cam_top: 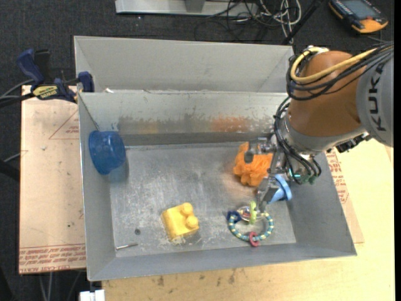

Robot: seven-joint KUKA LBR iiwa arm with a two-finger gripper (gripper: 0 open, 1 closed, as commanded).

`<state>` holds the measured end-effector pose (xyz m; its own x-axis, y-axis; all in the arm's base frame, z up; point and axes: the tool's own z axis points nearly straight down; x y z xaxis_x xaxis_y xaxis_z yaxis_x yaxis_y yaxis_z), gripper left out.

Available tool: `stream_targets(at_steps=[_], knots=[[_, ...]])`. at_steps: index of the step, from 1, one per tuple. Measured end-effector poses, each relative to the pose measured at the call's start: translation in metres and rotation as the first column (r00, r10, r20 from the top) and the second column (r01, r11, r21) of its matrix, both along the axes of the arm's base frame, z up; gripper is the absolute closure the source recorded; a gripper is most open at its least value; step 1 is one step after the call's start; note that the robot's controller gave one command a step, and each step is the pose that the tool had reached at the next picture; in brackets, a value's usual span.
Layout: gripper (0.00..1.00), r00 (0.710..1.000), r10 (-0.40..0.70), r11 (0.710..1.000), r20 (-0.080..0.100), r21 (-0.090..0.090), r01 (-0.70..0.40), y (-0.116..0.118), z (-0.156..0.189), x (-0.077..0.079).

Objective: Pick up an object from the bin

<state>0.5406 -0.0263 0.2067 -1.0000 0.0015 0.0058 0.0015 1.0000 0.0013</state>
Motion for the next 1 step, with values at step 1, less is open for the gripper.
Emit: stream_targets(at_steps=[1], knots=[[0.00, 1.000, 0.001, 1.000, 0.007, -0.001, -0.001, 0.0000, 0.0031, 0.0015]])
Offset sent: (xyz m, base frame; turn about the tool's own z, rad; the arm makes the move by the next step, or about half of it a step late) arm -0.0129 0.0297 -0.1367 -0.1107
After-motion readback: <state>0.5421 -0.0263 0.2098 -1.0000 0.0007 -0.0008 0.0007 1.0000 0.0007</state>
